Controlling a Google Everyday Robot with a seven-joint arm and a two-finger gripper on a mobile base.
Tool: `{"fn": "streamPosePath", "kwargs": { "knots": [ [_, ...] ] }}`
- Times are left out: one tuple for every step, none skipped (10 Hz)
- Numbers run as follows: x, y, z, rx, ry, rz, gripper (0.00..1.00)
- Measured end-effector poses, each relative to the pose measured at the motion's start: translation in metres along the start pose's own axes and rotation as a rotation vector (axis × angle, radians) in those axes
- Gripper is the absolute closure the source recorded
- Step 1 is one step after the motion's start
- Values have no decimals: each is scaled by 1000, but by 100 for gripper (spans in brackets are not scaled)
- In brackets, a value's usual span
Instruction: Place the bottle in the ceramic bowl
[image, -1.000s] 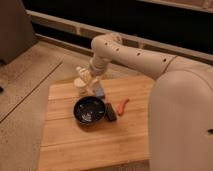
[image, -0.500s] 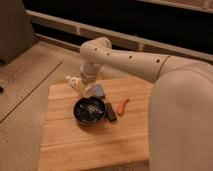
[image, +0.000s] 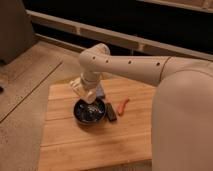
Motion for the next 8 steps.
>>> {"fn": "streamPosePath", "kwargs": {
  "knots": [
    [11,4,8,8,13,22,100],
    [23,6,16,16,30,46,100],
    [37,5,25,30,51,73,100],
    [50,4,34,38,75,104,100],
    [58,1,42,50,91,126,100],
    [72,-5,55,65,123,161,100],
    [76,-8,61,71,133,176,100],
    [78,-9,66,76,139,185,100]
  ]
}}
